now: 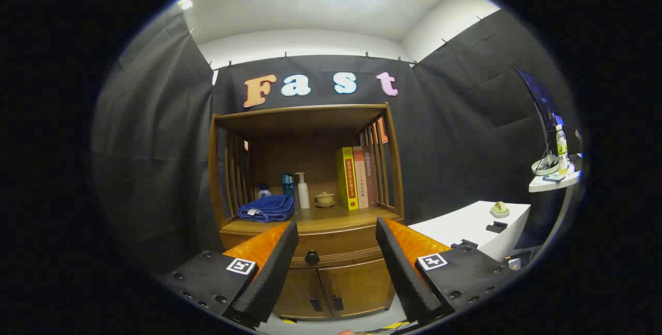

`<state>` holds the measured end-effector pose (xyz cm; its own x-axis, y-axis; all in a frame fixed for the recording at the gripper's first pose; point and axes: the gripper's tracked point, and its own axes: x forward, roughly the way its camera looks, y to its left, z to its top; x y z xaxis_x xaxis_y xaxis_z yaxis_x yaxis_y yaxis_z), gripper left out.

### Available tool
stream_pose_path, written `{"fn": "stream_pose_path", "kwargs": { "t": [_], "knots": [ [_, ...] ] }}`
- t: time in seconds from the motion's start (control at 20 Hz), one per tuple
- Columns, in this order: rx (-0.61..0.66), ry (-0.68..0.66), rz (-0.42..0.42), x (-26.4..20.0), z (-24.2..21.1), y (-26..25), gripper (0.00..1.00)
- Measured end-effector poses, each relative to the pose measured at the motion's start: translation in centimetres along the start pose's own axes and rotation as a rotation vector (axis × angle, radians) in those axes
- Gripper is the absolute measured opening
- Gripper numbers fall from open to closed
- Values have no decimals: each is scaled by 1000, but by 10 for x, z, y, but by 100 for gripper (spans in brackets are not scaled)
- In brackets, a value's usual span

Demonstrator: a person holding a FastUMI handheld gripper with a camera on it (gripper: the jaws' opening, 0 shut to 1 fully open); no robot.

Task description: Pull open the drawer, take out the items inside it, and place them on the countertop above the cabinet.

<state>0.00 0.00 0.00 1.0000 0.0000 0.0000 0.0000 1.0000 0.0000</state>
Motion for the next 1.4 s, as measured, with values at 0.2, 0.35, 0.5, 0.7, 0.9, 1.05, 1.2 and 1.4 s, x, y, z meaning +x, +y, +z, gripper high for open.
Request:
{"fn": "stream_pose_path", "kwargs": {
  "t": [0.2,0.35,0.5,0.7,0.9,1.05,1.2,1.4],
  "knots": [
    [15,-1,3,2,-1,1,98],
    [1,-4,8,2,-1,3,98],
    [11,-2,13,4,-3,6,98],
    [6,-6,9,4,-2,4,98],
    [3,-4,21,4,-4,8,98],
    [9,1,27,5,-8,9,98],
    [12,7,35,10,-11,16,98],
    [-1,13,70,30,-17,37,98]
  ]
}}
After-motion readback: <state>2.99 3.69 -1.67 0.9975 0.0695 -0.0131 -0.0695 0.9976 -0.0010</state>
